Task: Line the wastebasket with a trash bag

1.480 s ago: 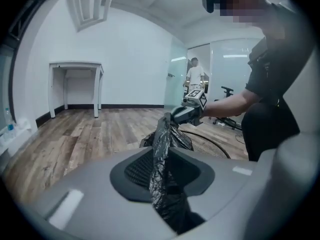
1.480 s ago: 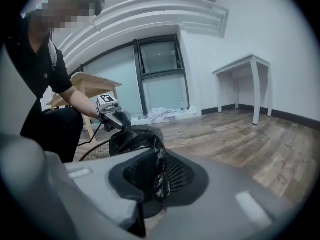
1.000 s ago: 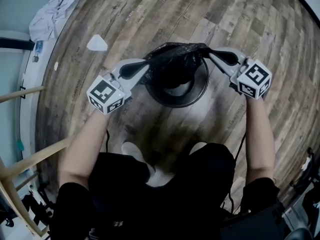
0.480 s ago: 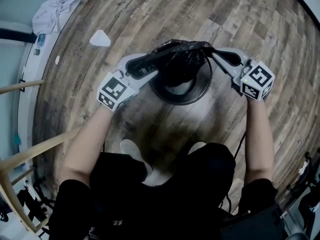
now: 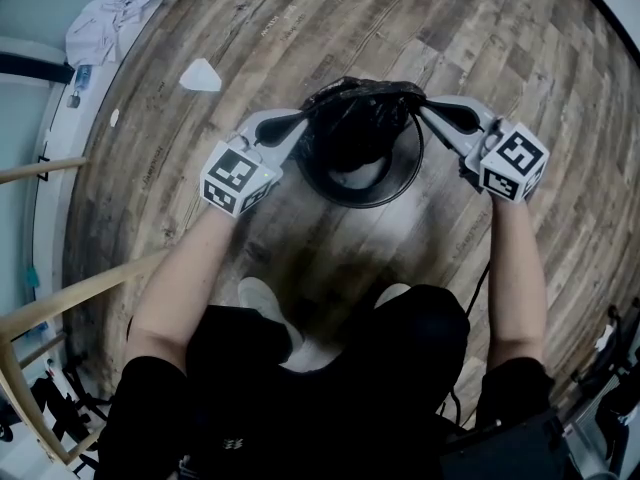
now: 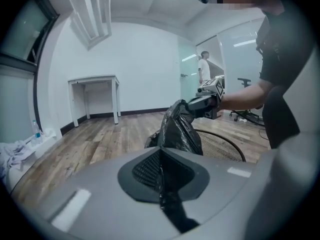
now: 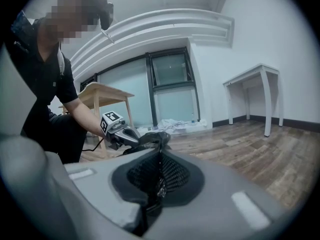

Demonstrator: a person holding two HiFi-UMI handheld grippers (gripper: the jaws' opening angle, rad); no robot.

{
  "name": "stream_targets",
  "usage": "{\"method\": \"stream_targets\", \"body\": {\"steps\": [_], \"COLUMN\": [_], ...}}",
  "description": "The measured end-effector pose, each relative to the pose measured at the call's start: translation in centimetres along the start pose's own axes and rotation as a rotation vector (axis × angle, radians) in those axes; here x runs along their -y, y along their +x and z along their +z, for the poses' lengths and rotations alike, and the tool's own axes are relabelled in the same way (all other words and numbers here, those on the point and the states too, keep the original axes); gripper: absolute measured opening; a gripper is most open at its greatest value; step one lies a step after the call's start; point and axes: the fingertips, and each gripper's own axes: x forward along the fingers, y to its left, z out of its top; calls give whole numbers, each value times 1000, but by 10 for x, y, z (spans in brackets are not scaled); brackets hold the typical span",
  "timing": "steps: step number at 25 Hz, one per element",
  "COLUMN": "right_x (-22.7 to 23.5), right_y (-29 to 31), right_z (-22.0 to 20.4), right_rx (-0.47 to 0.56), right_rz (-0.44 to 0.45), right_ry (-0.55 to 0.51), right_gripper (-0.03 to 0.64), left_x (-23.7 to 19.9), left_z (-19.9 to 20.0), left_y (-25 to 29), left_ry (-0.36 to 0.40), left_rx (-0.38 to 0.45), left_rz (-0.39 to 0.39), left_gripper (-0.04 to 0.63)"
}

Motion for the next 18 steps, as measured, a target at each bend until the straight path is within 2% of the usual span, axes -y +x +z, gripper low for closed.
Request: {"method": "stream_targets", "body": {"steps": [5, 11, 18], "right_x": [-5, -17, -31], "right_y": [-8, -22, -39], "right_z": [-7, -38, -60], "right_rx": [-13, -47, -65], "right_rz": [-2, -1, 1], "right_ry": [-10, -8, 17], "right_gripper": [9, 9, 8], "left_x": [9, 51, 96], "left_z": [11, 9, 3], "left_y": [-15, -29, -38], "left_ry": [10, 103, 114], "left_rx": [18, 6, 1], "left_rz": [-16, -96, -138], "left_gripper": [8, 8, 8]}}
